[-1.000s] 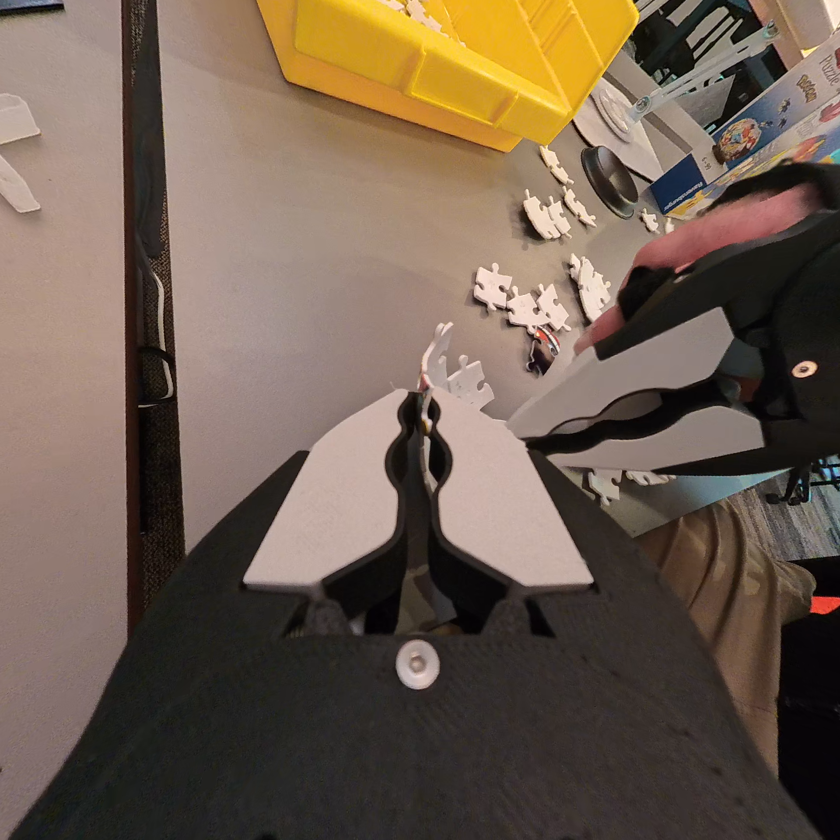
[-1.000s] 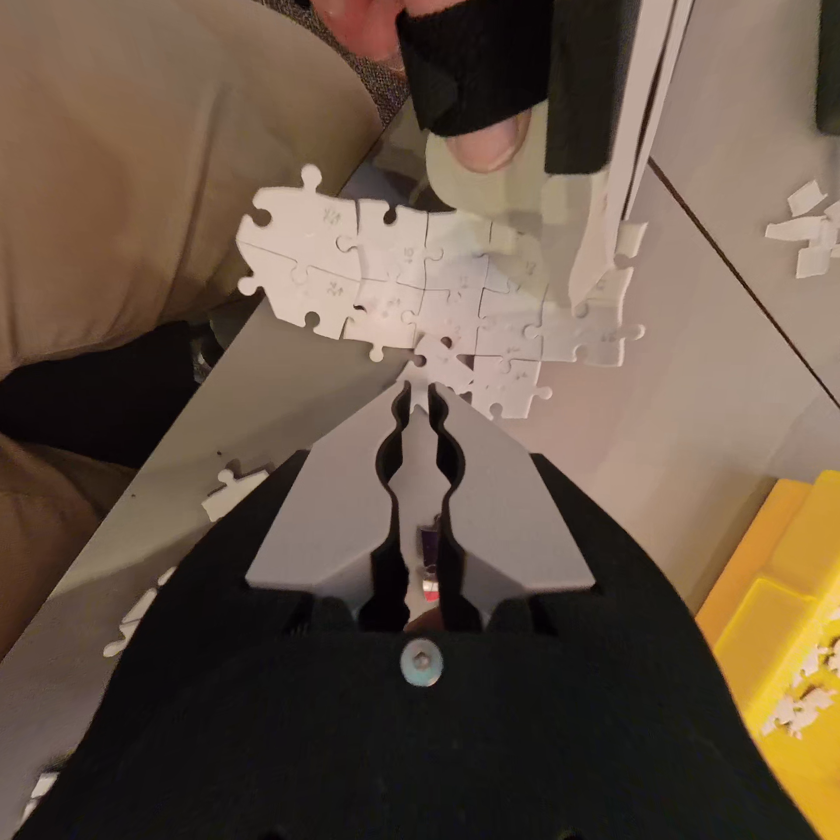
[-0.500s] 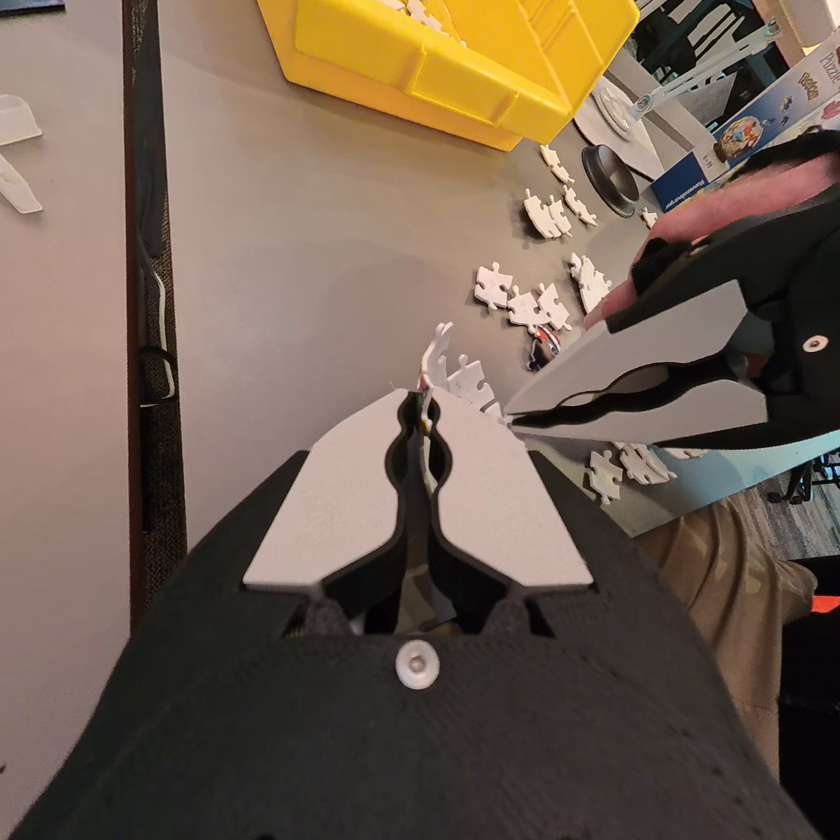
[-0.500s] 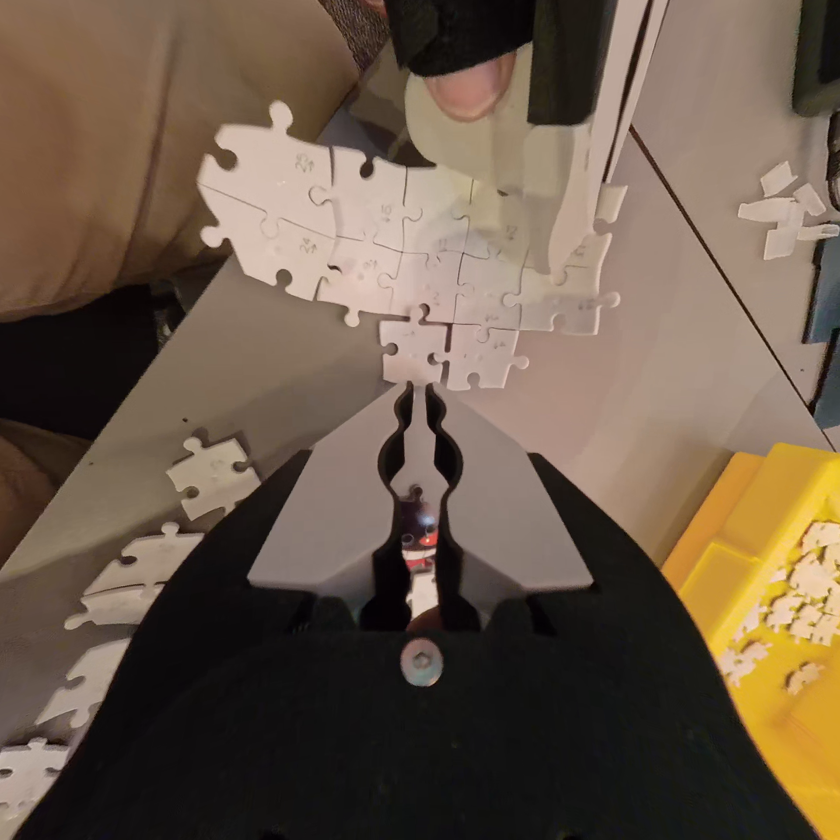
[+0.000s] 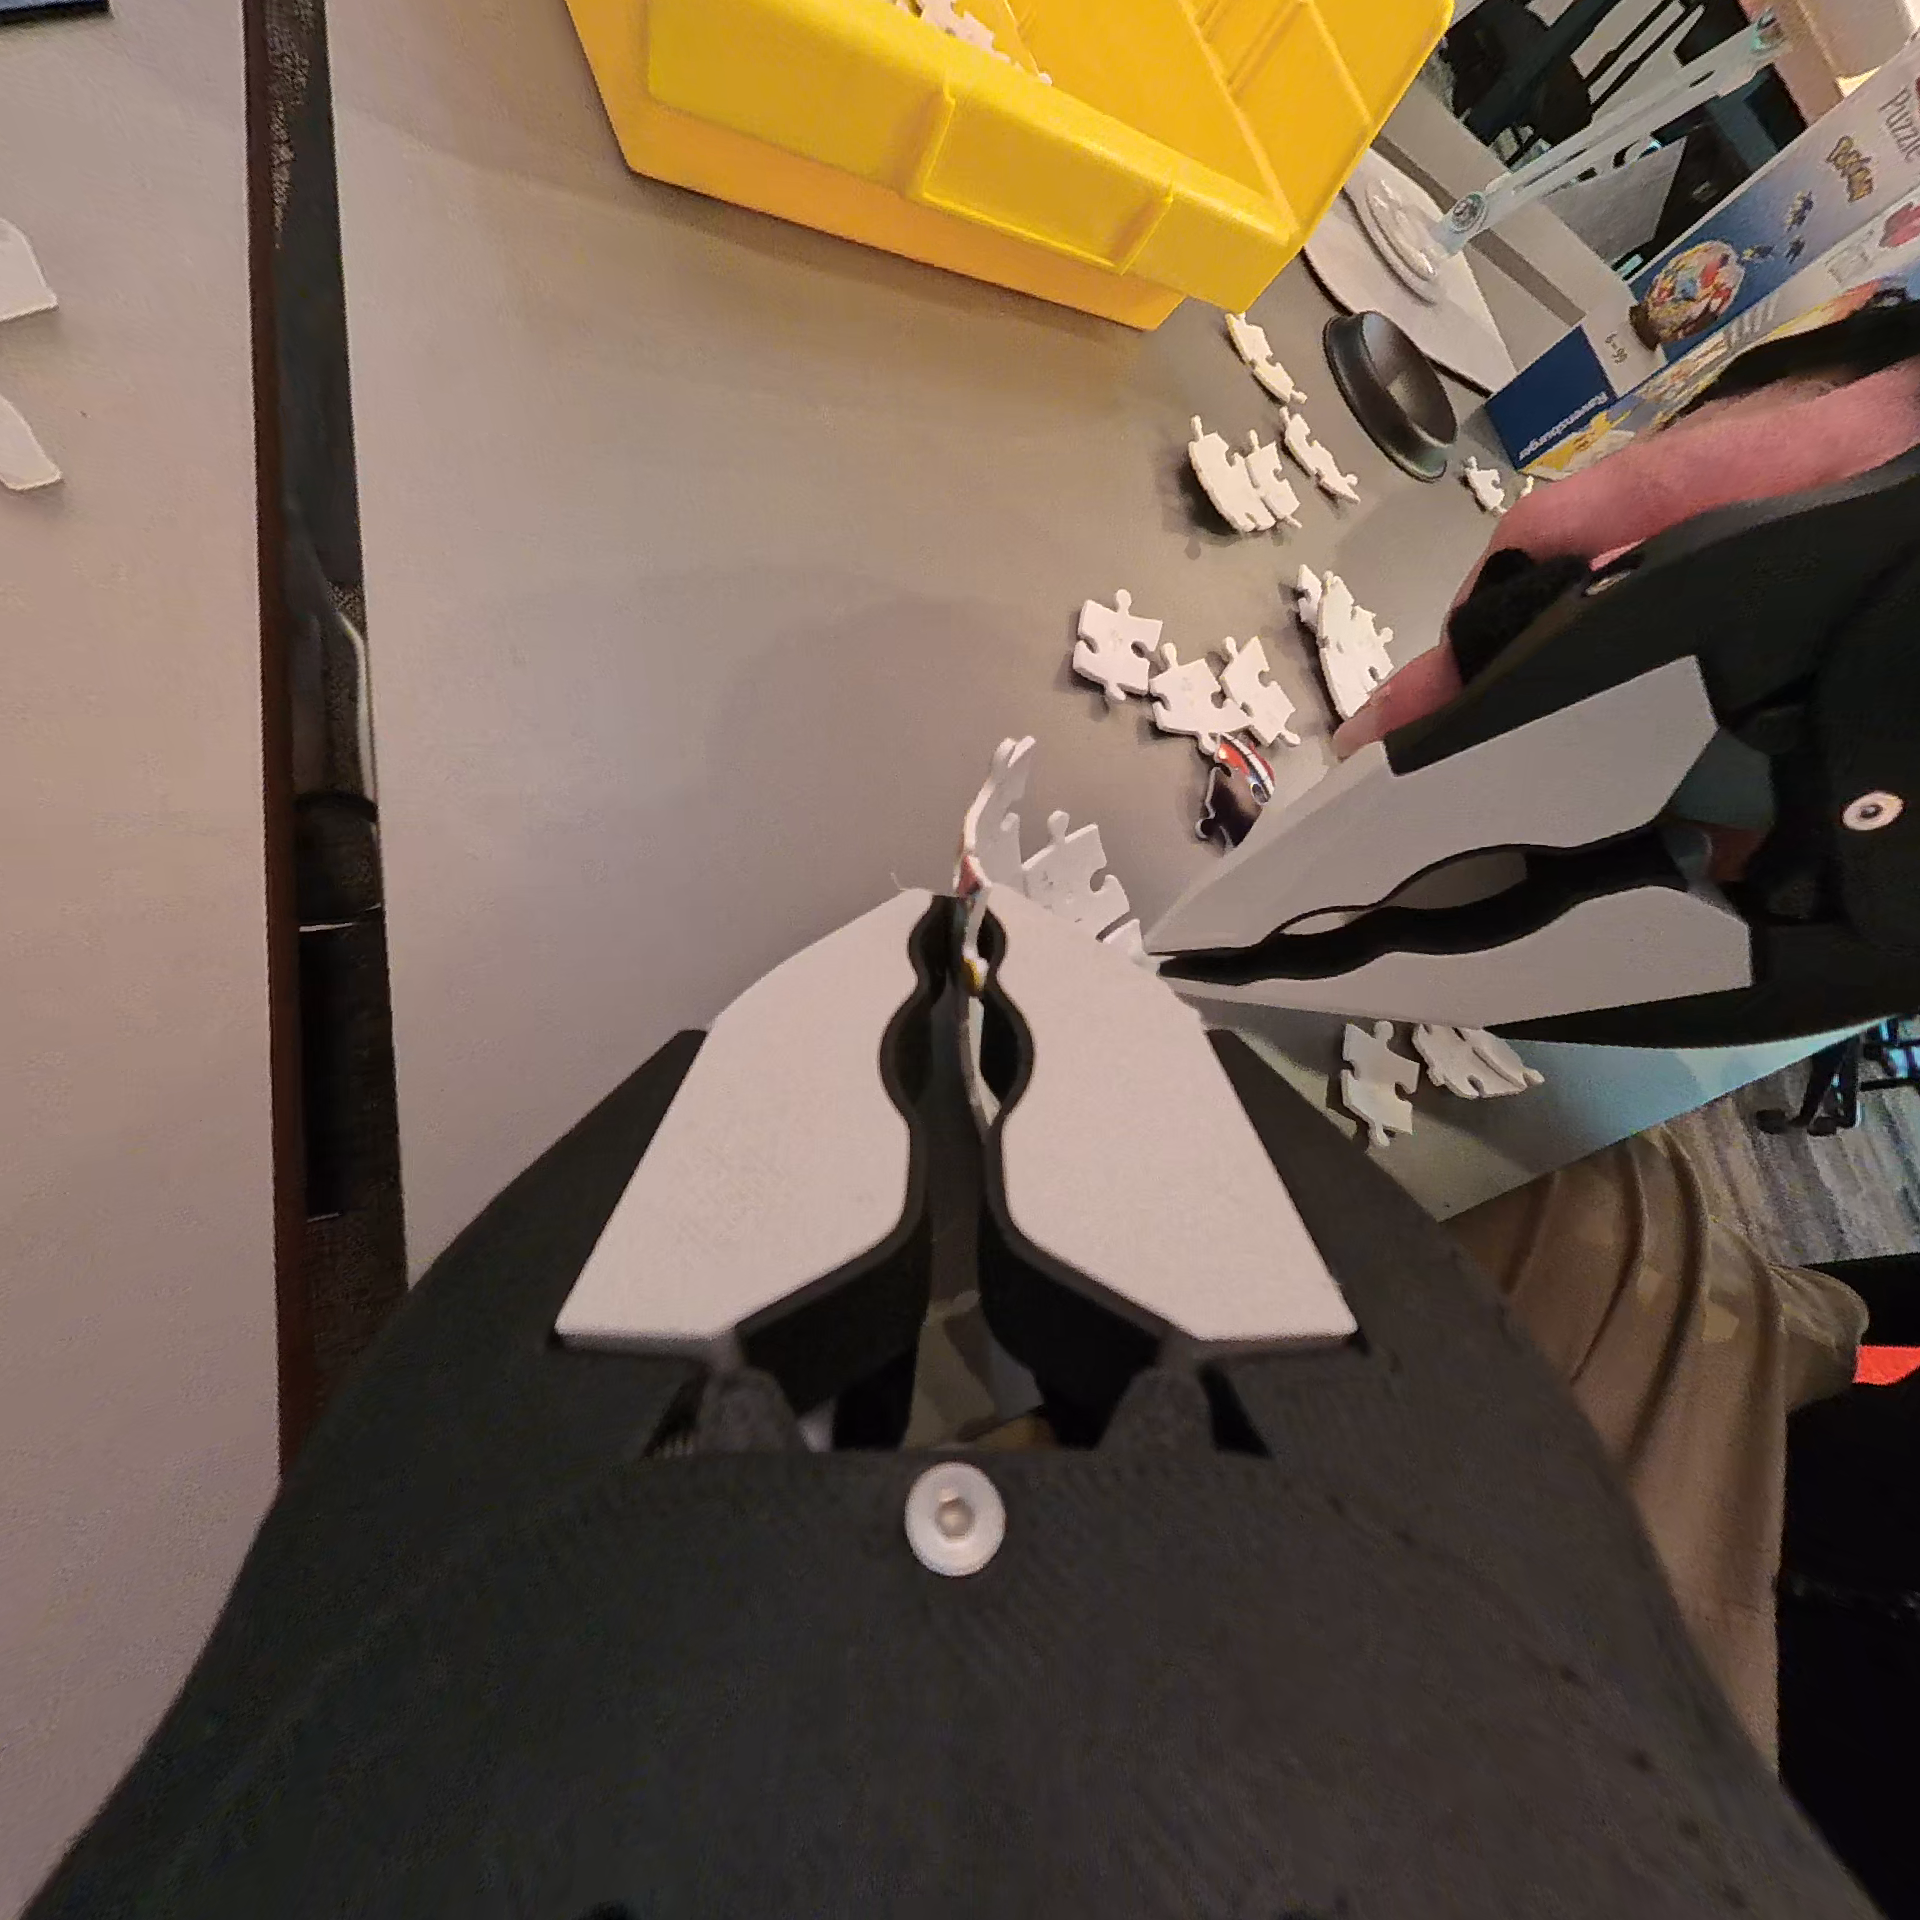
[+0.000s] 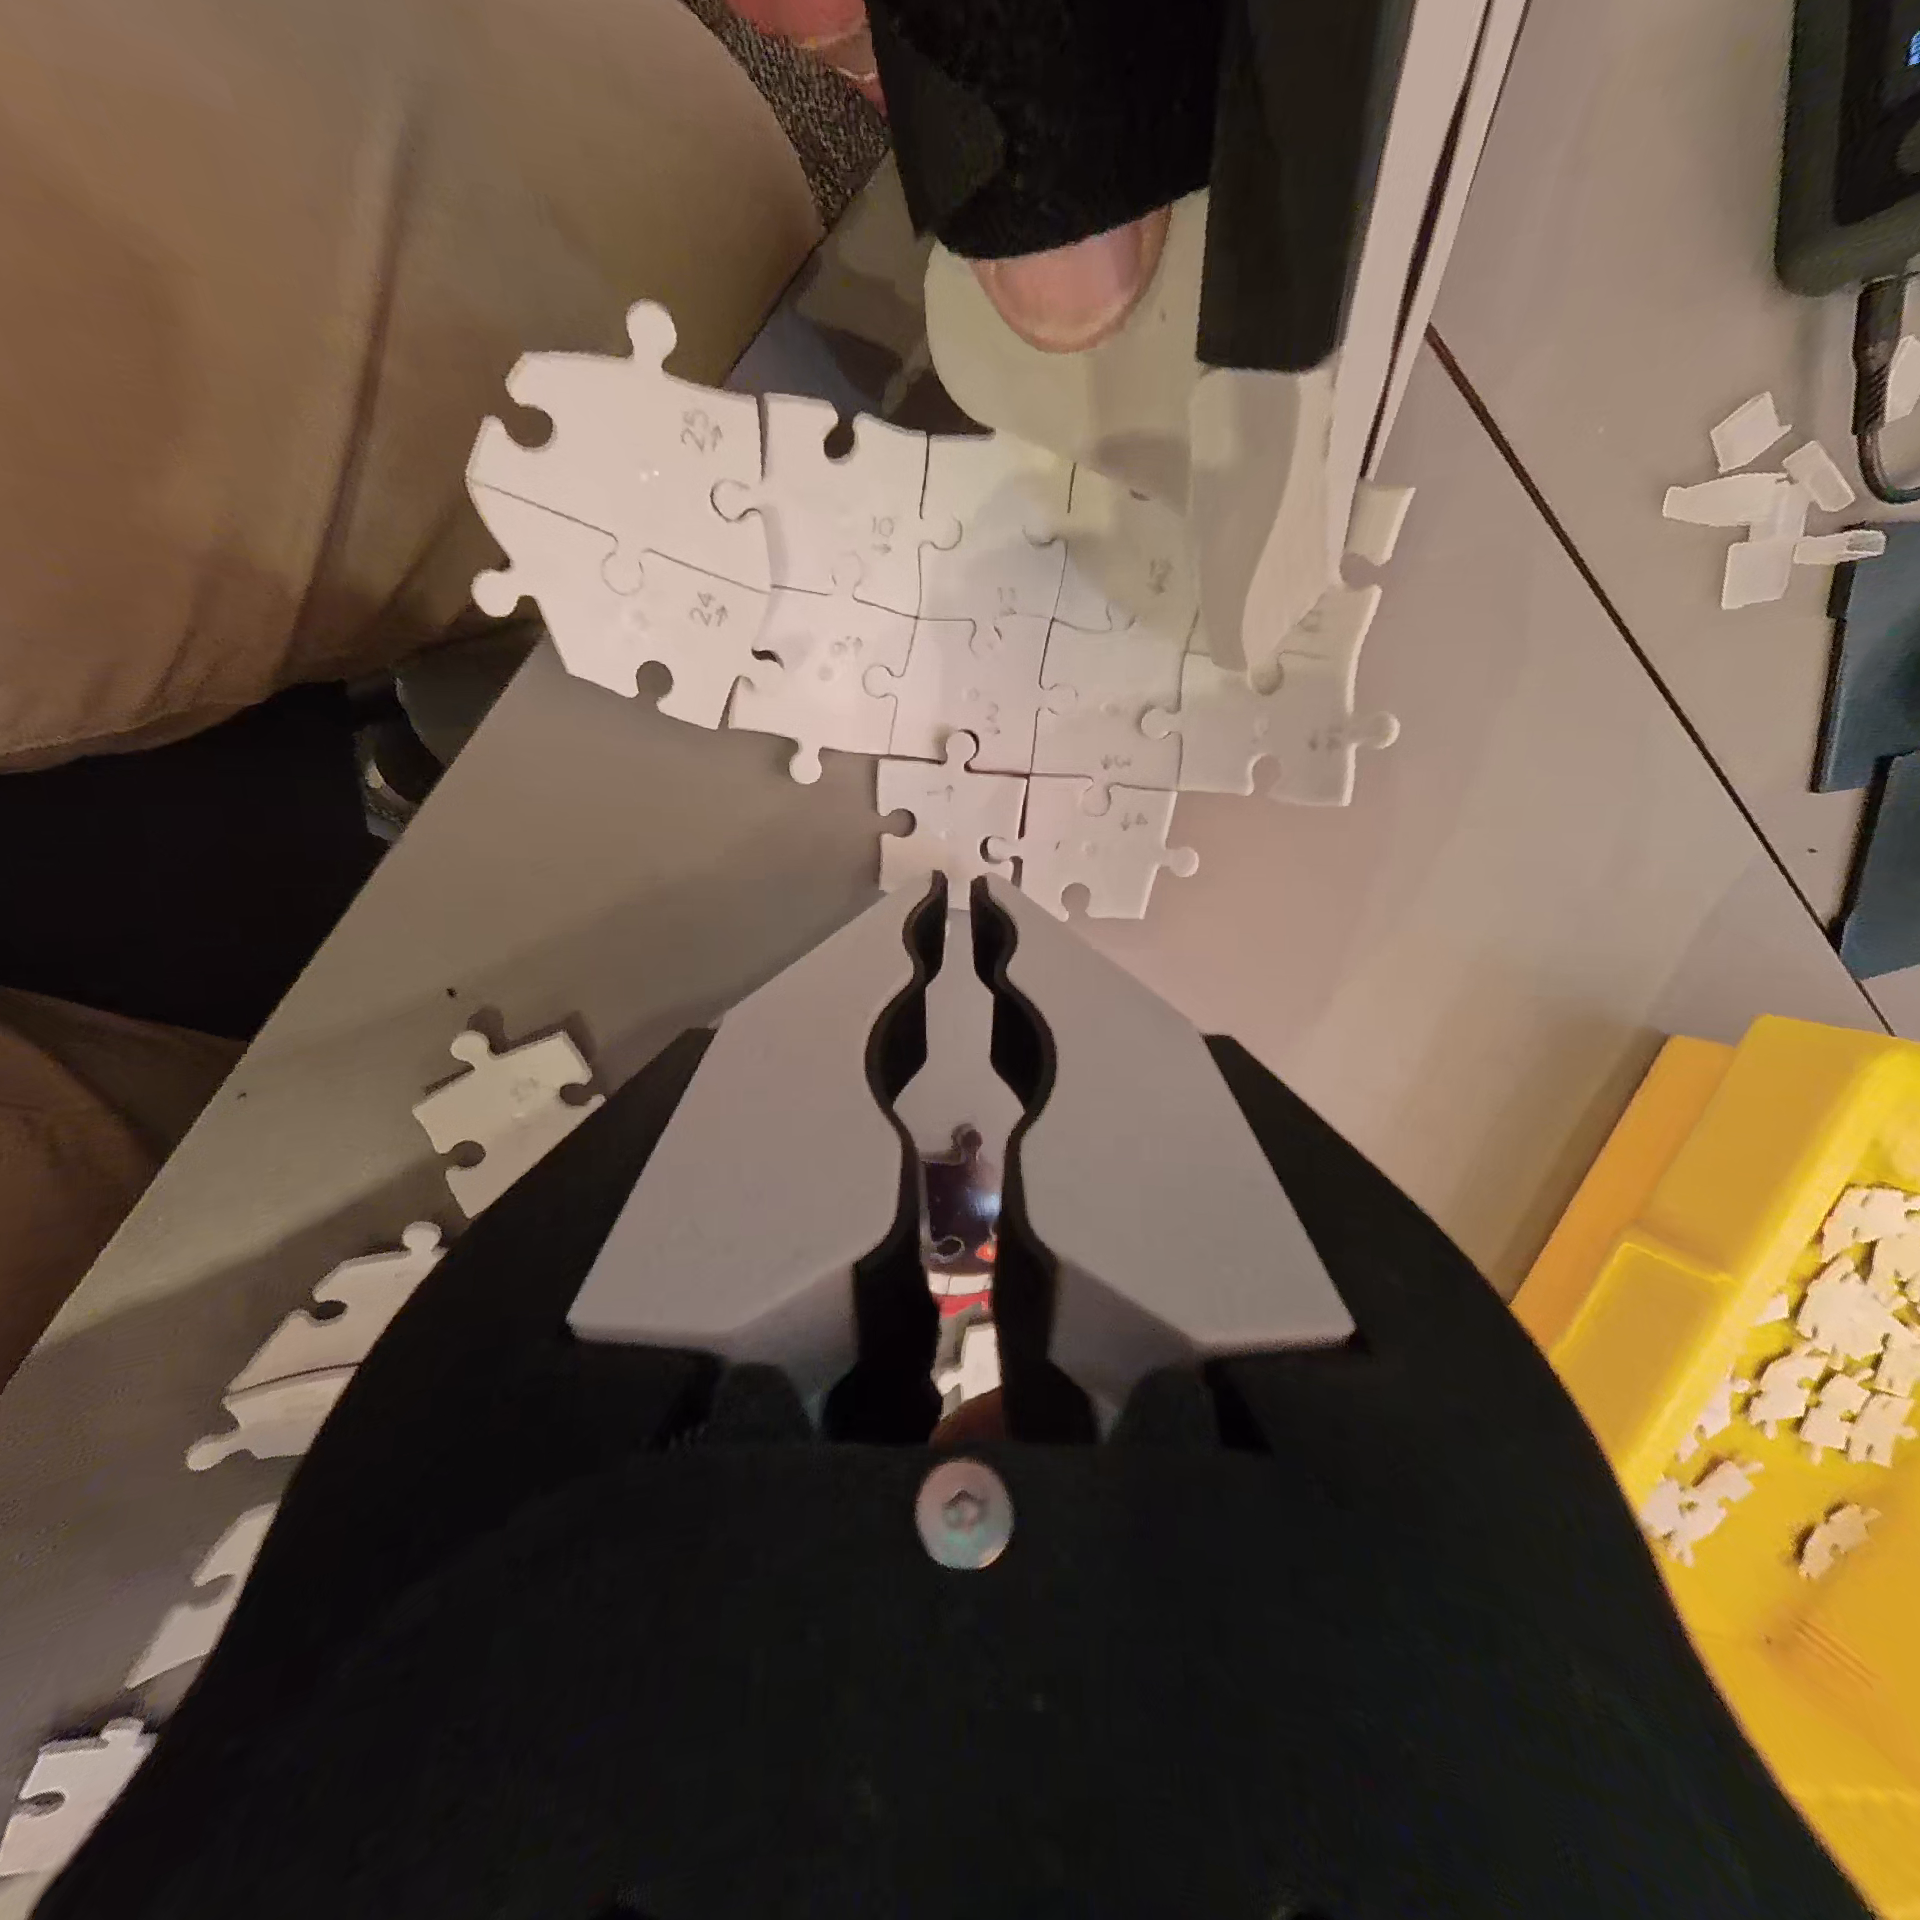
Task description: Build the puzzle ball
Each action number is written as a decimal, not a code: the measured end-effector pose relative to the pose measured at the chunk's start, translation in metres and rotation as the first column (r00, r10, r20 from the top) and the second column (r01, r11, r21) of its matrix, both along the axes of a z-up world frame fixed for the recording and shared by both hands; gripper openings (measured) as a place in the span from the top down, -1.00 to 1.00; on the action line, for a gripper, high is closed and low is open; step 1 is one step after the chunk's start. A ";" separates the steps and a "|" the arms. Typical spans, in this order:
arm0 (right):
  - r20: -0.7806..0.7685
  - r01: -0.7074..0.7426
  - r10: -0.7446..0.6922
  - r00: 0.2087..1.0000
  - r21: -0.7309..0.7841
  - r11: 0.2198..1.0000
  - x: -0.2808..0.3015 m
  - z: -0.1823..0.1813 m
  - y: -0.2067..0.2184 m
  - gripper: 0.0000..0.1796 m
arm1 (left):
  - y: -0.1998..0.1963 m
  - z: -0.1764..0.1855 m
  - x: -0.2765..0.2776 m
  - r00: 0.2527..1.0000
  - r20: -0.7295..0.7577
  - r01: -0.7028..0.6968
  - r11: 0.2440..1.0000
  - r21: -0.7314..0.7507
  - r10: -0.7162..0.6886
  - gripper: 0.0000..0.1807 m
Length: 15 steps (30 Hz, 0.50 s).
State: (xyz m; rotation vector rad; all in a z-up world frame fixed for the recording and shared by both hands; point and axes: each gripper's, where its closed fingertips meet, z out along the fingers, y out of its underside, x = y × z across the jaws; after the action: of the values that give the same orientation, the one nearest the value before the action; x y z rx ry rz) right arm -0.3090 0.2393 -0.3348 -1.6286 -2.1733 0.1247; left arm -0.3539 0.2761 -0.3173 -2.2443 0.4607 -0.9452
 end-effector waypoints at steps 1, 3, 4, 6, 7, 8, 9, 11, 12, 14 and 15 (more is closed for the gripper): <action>-0.006 -0.002 0.001 1.000 -0.005 1.000 -0.001 0.000 -0.001 0.97 | 0.000 0.000 0.000 1.000 -0.002 0.002 1.000 0.000 -0.002 0.96; 0.003 -0.006 0.006 1.000 0.000 1.000 -0.001 -0.001 -0.002 0.98 | -0.001 0.000 0.001 1.000 -0.006 0.006 1.000 0.000 -0.006 0.96; 0.007 -0.007 0.007 1.000 0.001 1.000 -0.001 -0.002 -0.002 0.98 | -0.001 0.000 0.001 1.000 -0.007 0.008 1.000 -0.001 -0.008 0.96; 0.014 -0.007 0.007 1.000 0.005 1.000 0.000 -0.004 -0.001 0.98 | -0.002 0.000 0.002 1.000 -0.009 0.010 1.000 -0.001 -0.010 0.96; 0.015 -0.005 0.005 1.000 0.007 1.000 0.000 -0.004 0.000 0.98 | -0.002 0.000 0.002 1.000 -0.010 0.011 1.000 0.000 -0.011 0.96; 0.012 -0.004 0.003 1.000 0.007 1.000 0.000 -0.004 0.000 0.98 | -0.002 0.000 0.002 1.000 -0.011 0.012 1.000 0.000 -0.012 0.96; 0.010 -0.003 0.003 1.000 0.007 1.000 -0.001 -0.004 0.001 0.98 | -0.002 0.001 0.002 1.000 -0.011 0.013 1.000 0.000 -0.013 0.96; 0.013 -0.004 0.004 1.000 0.009 1.000 0.000 -0.004 0.001 0.99 | -0.002 0.000 0.002 1.000 -0.011 0.013 1.000 0.000 -0.013 0.96; 0.014 -0.006 0.006 1.000 0.009 1.000 0.000 -0.005 0.001 0.99 | -0.002 0.000 0.002 1.000 -0.011 0.013 1.000 0.000 -0.013 0.96; 0.016 -0.005 0.004 1.000 0.012 1.000 0.000 -0.004 0.002 0.98 | -0.002 0.001 0.002 1.000 -0.012 0.014 1.000 0.000 -0.014 0.96; 0.016 -0.002 0.002 1.000 0.009 1.000 0.000 -0.004 0.002 0.98 | -0.002 0.001 0.002 1.000 -0.011 0.014 1.000 0.000 -0.014 0.96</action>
State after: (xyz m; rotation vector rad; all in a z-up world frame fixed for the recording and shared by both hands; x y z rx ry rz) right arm -0.3094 0.2416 -0.3392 -1.6278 -2.1841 0.1027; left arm -0.3517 0.2740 -0.3165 -2.2497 0.4828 -0.9400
